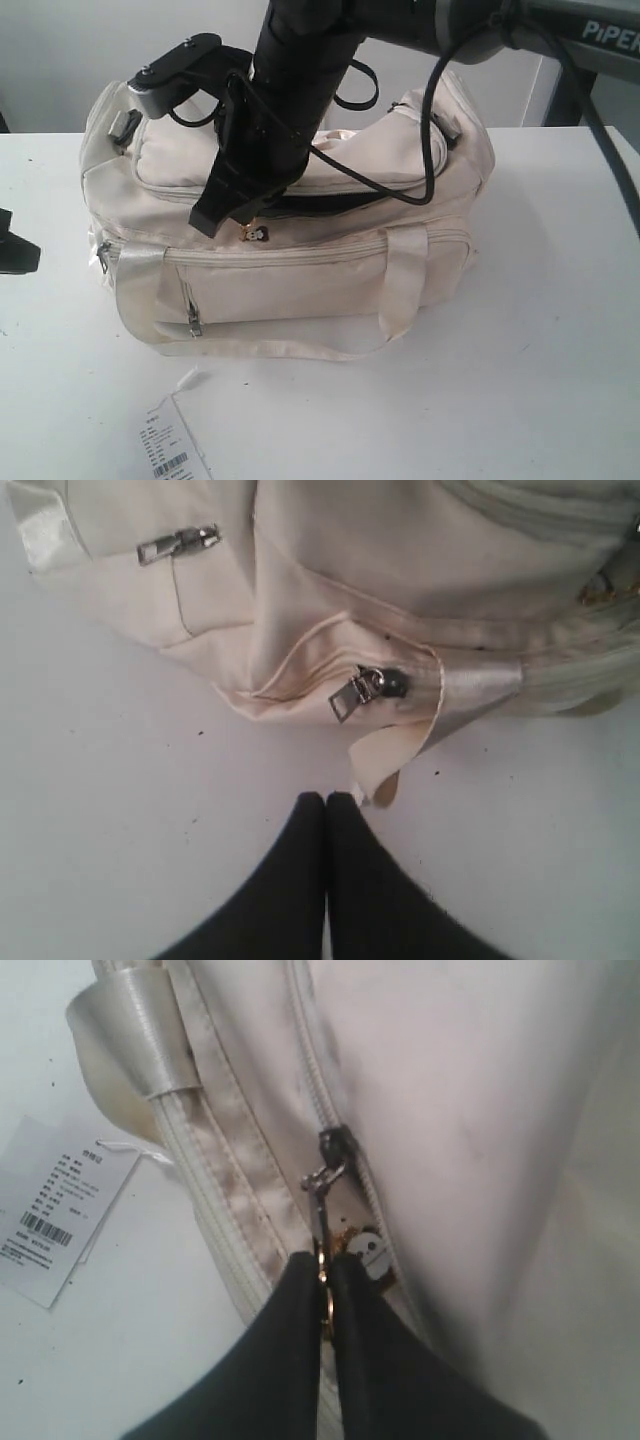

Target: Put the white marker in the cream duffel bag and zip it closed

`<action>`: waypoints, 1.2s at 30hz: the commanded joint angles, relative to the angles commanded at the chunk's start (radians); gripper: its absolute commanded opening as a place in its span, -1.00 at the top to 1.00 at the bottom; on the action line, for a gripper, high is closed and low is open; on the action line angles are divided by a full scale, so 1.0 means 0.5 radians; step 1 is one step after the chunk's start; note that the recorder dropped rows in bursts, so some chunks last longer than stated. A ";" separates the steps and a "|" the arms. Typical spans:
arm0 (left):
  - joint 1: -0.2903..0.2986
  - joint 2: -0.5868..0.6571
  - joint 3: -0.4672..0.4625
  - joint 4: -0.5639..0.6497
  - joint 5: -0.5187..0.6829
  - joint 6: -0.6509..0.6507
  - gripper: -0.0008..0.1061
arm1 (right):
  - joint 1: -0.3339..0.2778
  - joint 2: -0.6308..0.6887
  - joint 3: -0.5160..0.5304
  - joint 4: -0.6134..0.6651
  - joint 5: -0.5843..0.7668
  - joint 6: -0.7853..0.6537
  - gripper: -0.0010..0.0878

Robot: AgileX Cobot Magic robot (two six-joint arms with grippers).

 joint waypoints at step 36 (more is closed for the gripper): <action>-0.357 0.574 0.084 -1.183 -0.645 0.665 -0.26 | 0.000 0.000 0.000 0.025 -0.030 0.000 0.98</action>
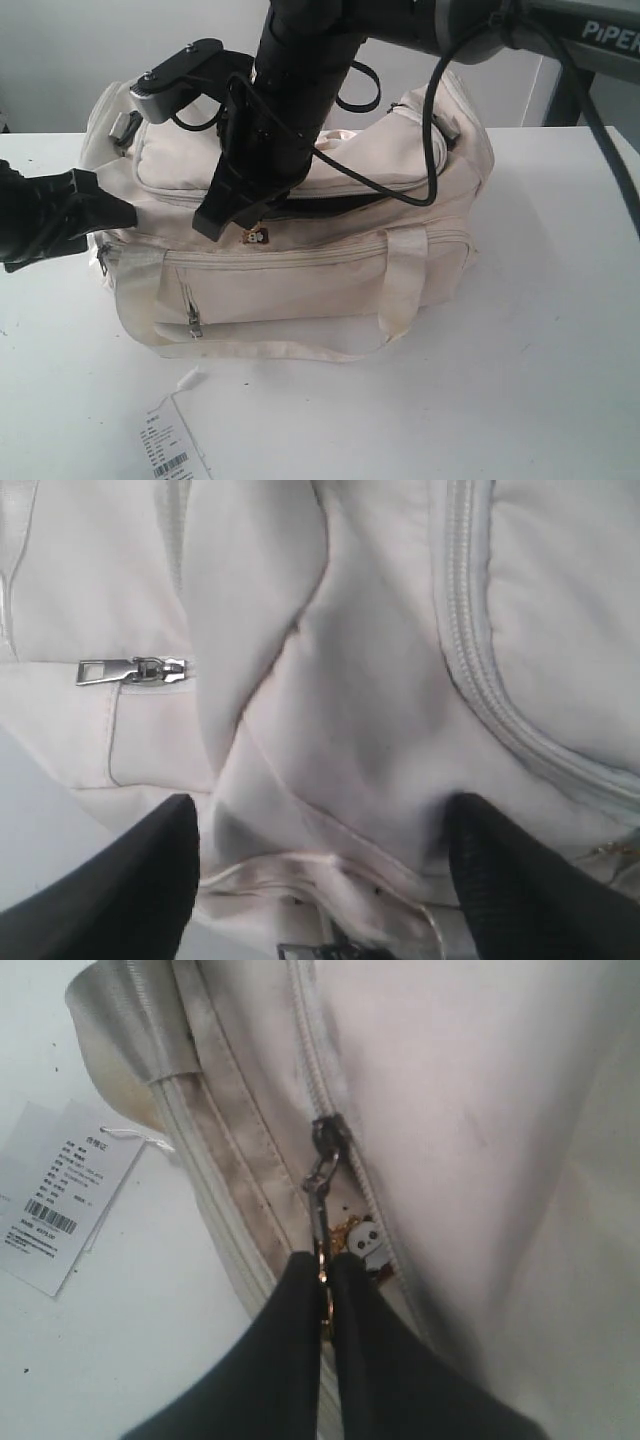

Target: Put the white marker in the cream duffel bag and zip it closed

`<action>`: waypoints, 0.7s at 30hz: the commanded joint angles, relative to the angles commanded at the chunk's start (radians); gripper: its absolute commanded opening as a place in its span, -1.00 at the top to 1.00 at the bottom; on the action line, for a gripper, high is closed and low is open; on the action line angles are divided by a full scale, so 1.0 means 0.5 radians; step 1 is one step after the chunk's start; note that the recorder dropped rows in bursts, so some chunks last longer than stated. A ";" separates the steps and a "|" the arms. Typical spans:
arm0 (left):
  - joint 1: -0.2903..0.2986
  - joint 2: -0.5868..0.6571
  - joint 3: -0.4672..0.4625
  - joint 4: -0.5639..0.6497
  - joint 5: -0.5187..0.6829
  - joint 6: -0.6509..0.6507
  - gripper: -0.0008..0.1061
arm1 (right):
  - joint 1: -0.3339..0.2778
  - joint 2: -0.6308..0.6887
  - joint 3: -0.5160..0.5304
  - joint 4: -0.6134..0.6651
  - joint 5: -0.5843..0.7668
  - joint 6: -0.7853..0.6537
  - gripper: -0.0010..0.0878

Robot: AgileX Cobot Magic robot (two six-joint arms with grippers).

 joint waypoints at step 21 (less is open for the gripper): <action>0.000 0.041 0.000 -0.377 0.092 0.451 0.98 | 0.000 0.000 0.000 -0.033 0.117 0.007 0.98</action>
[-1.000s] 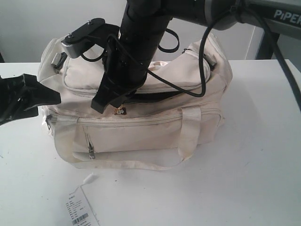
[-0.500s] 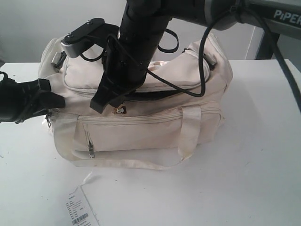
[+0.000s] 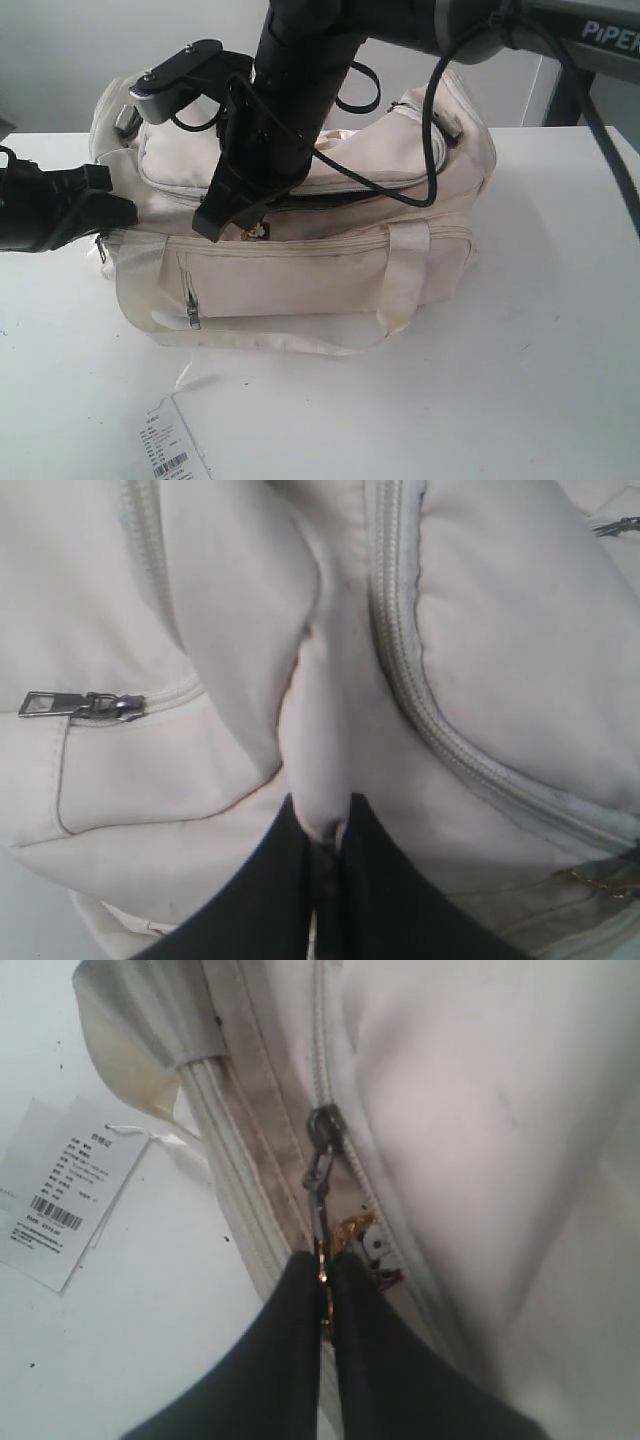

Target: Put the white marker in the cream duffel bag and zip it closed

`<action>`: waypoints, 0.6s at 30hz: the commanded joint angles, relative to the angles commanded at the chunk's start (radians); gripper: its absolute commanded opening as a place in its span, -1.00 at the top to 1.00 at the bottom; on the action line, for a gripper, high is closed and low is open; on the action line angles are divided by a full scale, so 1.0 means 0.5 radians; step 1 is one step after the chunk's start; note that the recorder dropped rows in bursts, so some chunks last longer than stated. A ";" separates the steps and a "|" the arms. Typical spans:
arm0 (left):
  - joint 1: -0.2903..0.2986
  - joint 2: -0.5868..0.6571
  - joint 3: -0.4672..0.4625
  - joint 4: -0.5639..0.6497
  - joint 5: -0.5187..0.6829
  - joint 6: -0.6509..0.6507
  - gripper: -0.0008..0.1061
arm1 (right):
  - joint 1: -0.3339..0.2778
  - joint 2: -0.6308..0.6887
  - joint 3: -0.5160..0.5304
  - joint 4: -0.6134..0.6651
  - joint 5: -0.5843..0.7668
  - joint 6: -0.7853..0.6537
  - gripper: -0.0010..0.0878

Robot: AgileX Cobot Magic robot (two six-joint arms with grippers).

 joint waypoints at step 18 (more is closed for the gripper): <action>0.000 0.000 0.000 -0.017 -0.042 0.000 0.98 | 0.000 -0.046 0.000 -0.292 0.085 0.093 0.98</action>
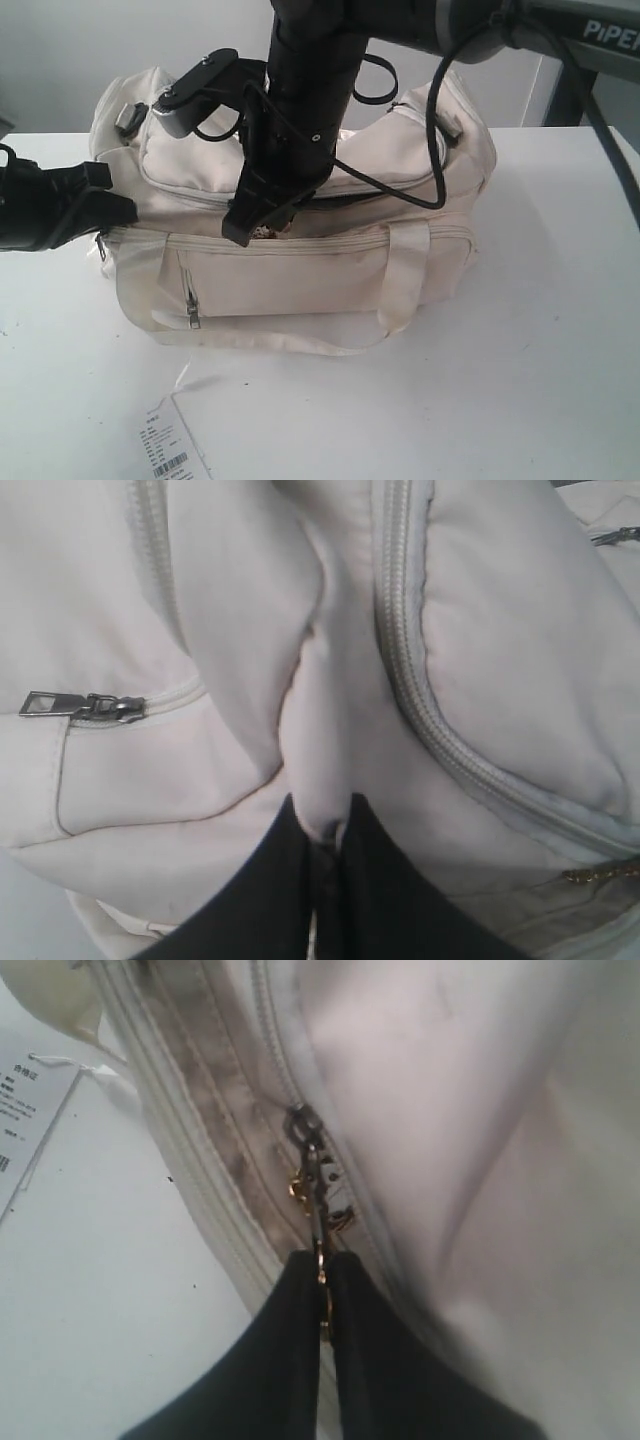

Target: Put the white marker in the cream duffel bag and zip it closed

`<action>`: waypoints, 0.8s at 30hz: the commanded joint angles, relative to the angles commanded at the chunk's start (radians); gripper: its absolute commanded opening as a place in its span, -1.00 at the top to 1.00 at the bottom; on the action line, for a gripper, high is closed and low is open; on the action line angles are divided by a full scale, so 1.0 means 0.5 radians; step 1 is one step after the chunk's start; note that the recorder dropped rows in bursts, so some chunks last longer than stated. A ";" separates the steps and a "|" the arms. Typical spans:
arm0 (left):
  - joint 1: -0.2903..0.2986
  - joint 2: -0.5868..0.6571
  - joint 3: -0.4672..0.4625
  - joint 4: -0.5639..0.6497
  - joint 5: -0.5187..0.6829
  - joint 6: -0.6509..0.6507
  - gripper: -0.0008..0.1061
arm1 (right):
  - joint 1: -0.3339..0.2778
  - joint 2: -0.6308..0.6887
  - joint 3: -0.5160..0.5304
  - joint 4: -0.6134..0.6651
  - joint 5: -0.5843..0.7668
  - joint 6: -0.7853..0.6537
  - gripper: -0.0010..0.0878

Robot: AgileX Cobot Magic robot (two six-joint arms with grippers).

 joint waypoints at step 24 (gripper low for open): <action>0.000 0.000 0.000 0.000 -0.037 0.000 0.98 | -0.161 -0.006 0.000 -0.129 0.000 0.018 0.98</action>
